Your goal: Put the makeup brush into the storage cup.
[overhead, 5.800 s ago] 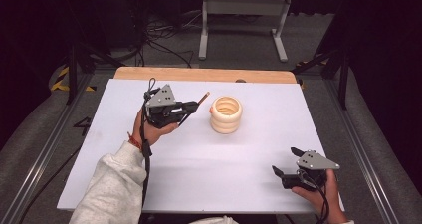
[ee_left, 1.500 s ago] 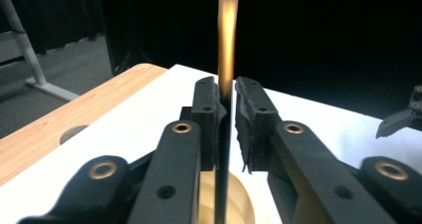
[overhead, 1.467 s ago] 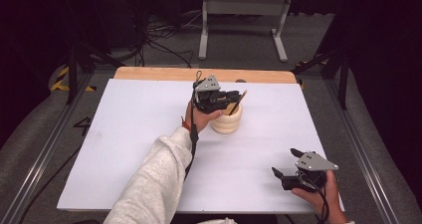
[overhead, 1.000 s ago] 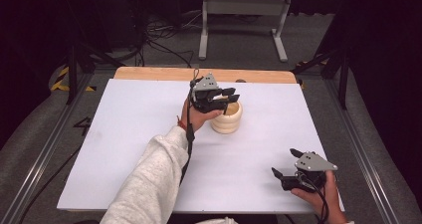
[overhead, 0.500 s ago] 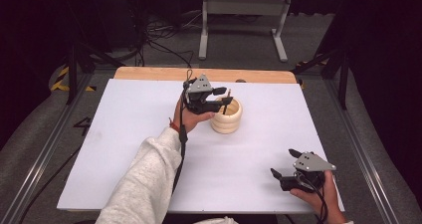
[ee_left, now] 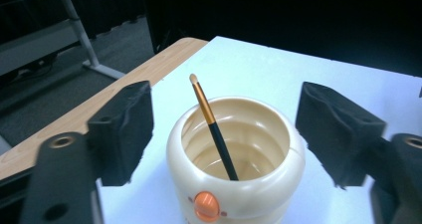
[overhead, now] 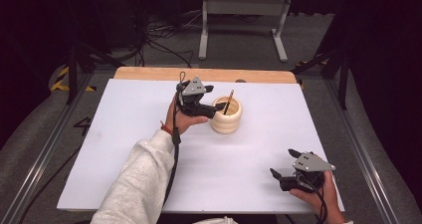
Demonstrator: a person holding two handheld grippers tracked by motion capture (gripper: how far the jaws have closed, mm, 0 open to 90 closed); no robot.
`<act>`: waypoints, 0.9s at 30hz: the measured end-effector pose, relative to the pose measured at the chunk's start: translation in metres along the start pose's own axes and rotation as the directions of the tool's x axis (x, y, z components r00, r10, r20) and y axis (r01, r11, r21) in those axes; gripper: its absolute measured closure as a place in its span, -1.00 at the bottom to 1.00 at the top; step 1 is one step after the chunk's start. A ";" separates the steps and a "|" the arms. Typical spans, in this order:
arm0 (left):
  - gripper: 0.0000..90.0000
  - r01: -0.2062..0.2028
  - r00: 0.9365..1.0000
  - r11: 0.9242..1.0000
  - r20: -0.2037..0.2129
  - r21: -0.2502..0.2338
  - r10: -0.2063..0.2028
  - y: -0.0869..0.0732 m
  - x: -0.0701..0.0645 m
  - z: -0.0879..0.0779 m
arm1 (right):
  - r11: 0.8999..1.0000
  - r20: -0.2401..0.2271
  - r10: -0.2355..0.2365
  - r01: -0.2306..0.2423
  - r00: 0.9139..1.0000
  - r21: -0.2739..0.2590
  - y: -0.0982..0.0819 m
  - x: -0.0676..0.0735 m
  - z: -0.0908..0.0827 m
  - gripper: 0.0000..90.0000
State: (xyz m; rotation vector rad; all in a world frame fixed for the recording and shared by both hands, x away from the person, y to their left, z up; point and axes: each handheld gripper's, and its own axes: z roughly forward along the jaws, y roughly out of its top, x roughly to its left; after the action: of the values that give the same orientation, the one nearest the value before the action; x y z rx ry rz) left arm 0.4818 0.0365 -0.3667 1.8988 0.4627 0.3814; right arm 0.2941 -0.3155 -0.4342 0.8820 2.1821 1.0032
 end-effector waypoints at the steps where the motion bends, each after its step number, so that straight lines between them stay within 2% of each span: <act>1: -0.60 0.002 1.000 1.000 -0.001 0.007 -0.002 0.000 0.000 0.000 | 1.000 0.000 0.001 -0.001 1.000 -0.001 0.000 0.000 0.000 -0.72; 5: -0.69 -0.001 1.000 0.999 -0.012 0.033 0.002 -0.002 -0.001 0.000 | 1.000 0.000 0.000 0.000 1.000 0.000 0.000 0.000 0.000 -0.72; 6: -0.68 -0.009 1.000 0.999 -0.028 0.042 0.010 -0.002 -0.001 0.000 | 1.000 0.001 0.000 0.000 1.000 0.001 0.000 0.000 0.000 -0.72; 8: -0.78 -0.005 1.000 0.999 -0.018 0.051 0.006 -0.002 -0.002 0.000 | 1.000 -0.001 0.001 -0.001 1.000 0.000 0.000 0.000 0.000 -0.72; 10: -0.80 -0.021 1.000 0.998 -0.018 0.061 0.022 -0.002 -0.001 0.000 | 1.000 0.000 0.000 0.000 1.000 0.001 0.000 0.000 0.000 -0.72; 13: -0.86 -0.005 1.000 0.999 -0.008 0.052 0.005 -0.003 -0.002 -0.002 | 1.000 0.000 0.001 -0.001 1.000 -0.001 0.000 0.000 0.000 -0.72; 17: -0.90 -0.010 1.000 0.999 -0.012 0.044 0.010 -0.005 -0.001 -0.005 | 1.000 0.000 0.002 -0.002 1.000 0.001 0.000 0.000 0.000 -0.72; 25: -0.92 -0.040 0.999 0.998 -0.018 0.046 0.041 -0.009 -0.004 -0.010 | 1.000 0.000 -0.003 0.003 1.000 0.000 0.000 0.000 0.000 -0.72; 27: -0.91 -0.059 0.998 0.997 -0.026 0.053 0.060 -0.009 -0.004 -0.012 | 1.000 -0.001 -0.002 0.002 1.000 0.002 0.000 0.000 0.000 -0.72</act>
State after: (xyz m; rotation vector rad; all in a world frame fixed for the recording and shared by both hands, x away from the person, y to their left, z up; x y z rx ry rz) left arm 0.4711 0.0468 -0.3713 1.9635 0.4386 0.4384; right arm 0.2942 -0.3152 -0.4342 0.8798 2.1845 1.0006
